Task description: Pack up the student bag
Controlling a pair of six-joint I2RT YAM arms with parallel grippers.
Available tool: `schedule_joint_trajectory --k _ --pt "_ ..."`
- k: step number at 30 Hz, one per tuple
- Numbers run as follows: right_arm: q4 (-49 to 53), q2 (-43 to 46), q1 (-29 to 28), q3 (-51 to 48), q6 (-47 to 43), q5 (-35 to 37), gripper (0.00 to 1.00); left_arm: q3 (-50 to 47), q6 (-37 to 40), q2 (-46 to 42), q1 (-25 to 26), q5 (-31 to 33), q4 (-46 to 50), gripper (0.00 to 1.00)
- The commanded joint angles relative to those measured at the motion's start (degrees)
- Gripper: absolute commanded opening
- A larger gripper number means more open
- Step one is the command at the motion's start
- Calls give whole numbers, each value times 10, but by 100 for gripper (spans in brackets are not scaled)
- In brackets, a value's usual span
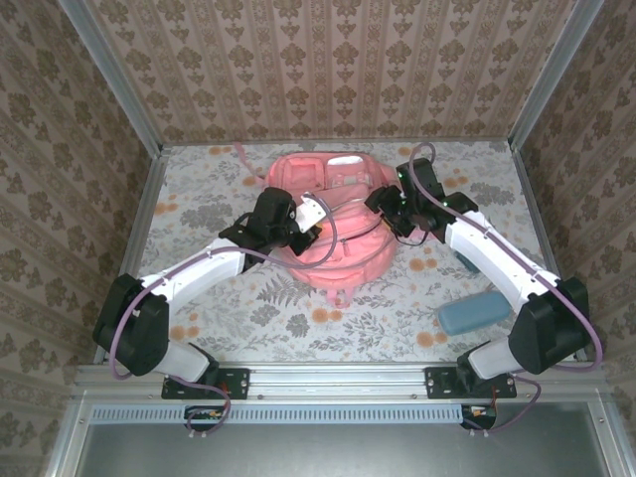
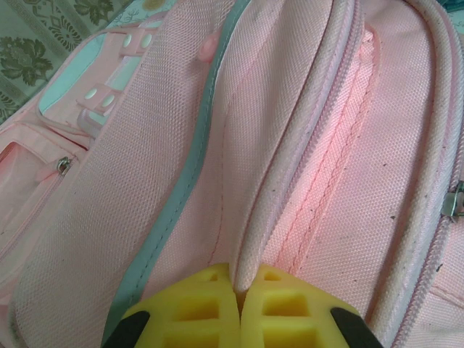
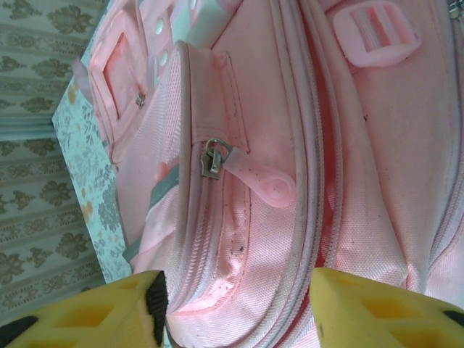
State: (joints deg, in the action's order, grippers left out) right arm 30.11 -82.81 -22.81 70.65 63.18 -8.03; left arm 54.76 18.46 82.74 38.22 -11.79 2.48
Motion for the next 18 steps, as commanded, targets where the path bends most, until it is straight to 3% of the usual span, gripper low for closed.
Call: schedule_joint_trajectory --k 1,11,14,16,18 --pt "42 -20 -8 35 -3 34 54 4 -6 -33 4 -31 -47 0" --pt "30 -93 -33 80 25 -42 53 4 -6 -29 5 -36 -47 0" --pt "10 -104 -33 76 39 -63 45 1 -12 -35 5 -37 -47 3" --pt "-19 -108 -33 70 52 -81 34 -6 -26 -46 5 -35 -51 11" --pt "-46 -108 -34 62 63 -98 24 -11 -52 -63 5 -26 -46 28"
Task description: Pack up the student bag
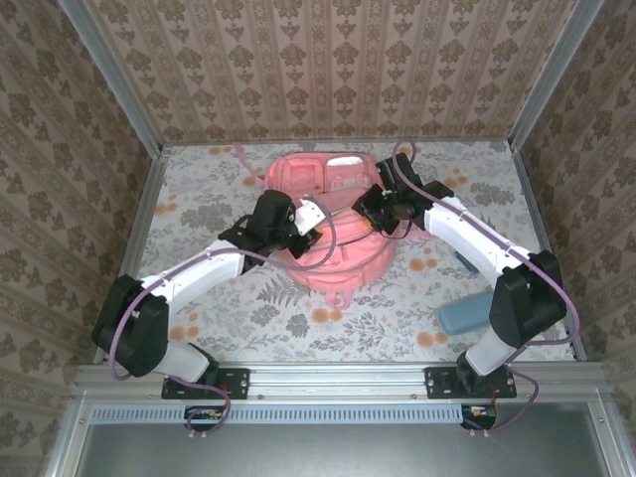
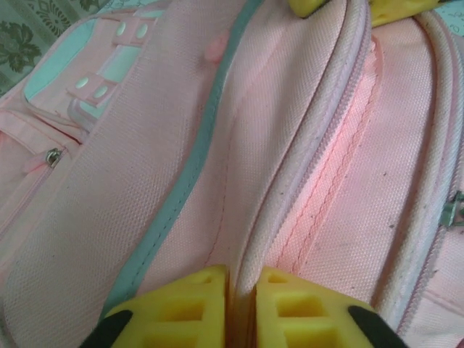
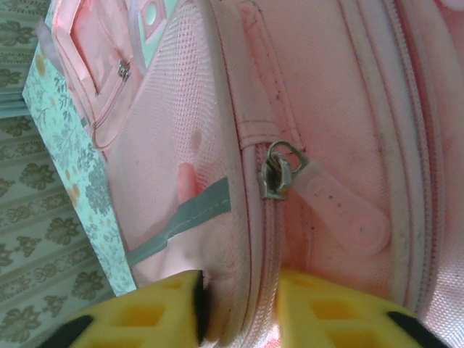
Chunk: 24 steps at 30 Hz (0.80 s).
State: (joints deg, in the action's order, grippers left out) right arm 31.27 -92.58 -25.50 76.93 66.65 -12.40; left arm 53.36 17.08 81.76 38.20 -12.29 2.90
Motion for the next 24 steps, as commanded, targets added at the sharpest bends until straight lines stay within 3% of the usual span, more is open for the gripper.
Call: schedule_joint_trajectory --k 1,4,6,9,13,17,24 --pt "-70 -10 -9 -4 34 -61 20 2 -64 -65 6 -8 -42 38" --pt "-108 -6 -10 -15 52 -82 13 7 -176 -100 7 43 2 61" --pt "-132 -4 -11 -23 66 -90 11 10 -272 -119 8 79 42 68" --pt "-149 -2 -15 -28 78 -92 10 9 -401 -134 13 79 104 70" --pt "-160 -4 -18 -28 84 -95 8 -9 -497 -136 54 77 127 71" --pt "-163 -3 -19 -31 85 -95 8 -5 -546 -113 85 95 161 67" --pt "-159 -4 -24 -30 82 -93 8 6 -583 -55 99 66 146 49"
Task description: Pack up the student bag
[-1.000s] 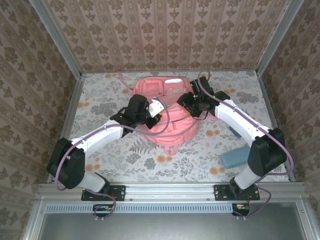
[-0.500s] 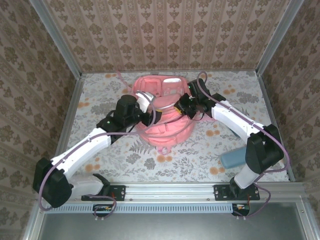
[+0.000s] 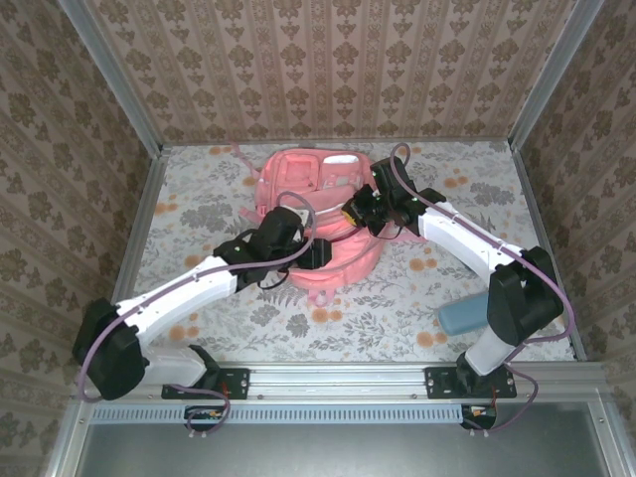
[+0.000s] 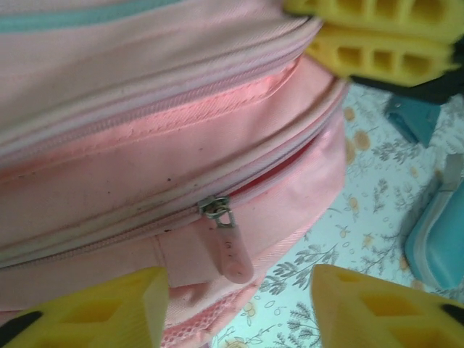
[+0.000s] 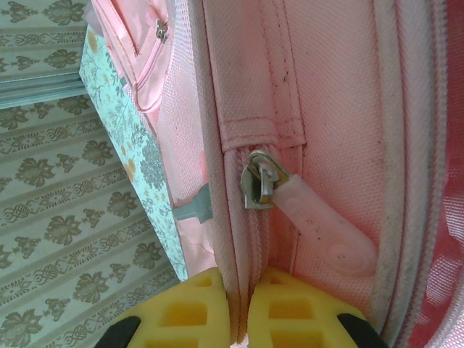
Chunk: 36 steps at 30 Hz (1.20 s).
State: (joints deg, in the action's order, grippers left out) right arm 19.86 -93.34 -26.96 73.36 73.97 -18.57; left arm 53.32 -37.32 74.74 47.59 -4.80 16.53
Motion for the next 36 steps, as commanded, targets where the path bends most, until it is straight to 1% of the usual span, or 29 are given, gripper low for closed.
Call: schedule_joint_trajectory --k 1,3,8,11,18,23,27,32,36 --pt "-44 4 -10 5 7 -31 8 9 -40 23 6 -8 10 47" --pt "-44 3 -12 5 7 -31 7 14 -40 35 5 -13 6 44" --pt "-44 4 -16 4 5 -31 7 27 -44 60 5 -16 0 44" --pt "-43 4 -18 2 5 -30 7 27 -49 68 6 -12 -5 41" --pt "-24 11 -18 0 -7 -9 7 22 -50 54 6 22 16 25" --pt "-11 19 -18 -2 -20 18 7 18 -22 34 7 50 60 11" --pt "-4 21 -18 -3 -25 27 7 12 -2 27 6 70 81 1" --pt "6 27 -13 -10 -31 37 6 4 17 16 3 113 99 0" --pt "10 43 0 -25 -38 43 4 -29 22 0 -19 131 101 0"
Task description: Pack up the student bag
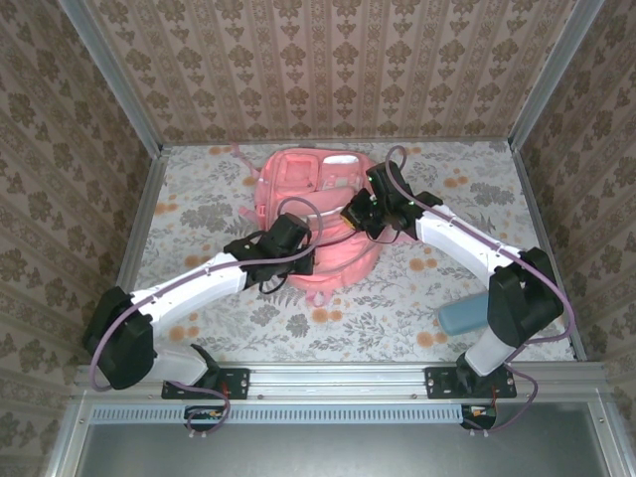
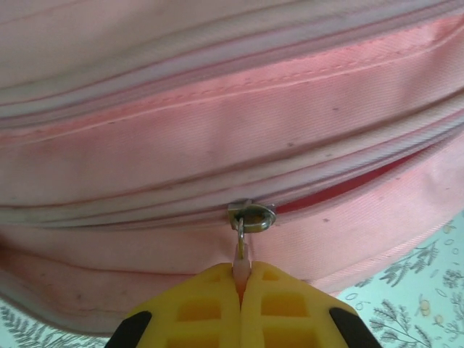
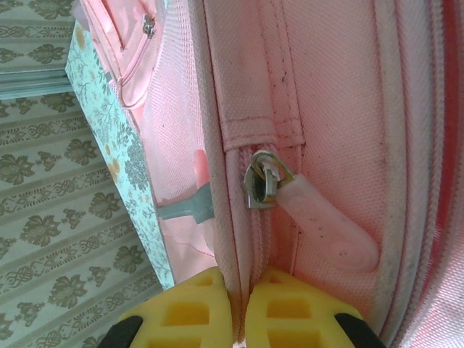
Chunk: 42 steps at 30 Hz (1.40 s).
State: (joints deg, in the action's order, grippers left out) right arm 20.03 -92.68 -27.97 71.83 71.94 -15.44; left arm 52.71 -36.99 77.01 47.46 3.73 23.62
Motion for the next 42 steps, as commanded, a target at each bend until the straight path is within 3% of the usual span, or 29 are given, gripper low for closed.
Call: schedule_joint_trajectory --k 1,8,16,25,30,34,39,42 --pt "8 40 14 -14 -19 13 4 -36 18 -28 -28 46 27 0" --pt "11 61 33 -32 -32 10 3 -97 47 -50 -111 30 -10 0" --pt "12 62 42 -34 -63 -21 0 -102 161 -39 -188 -9 -86 0" --pt "36 85 61 -48 -100 -26 0 -84 326 -16 -209 -38 -106 0" --pt "48 111 87 -68 -121 -31 0 -61 345 -9 -229 -42 -104 0" --pt "52 122 99 -83 -130 -40 0 -41 379 5 -232 -108 -121 0" --pt "48 116 101 -86 -141 -62 0 -14 399 26 -233 -124 -115 0" --pt "55 107 101 -78 -159 -67 0 0 387 25 -234 -104 -97 9"
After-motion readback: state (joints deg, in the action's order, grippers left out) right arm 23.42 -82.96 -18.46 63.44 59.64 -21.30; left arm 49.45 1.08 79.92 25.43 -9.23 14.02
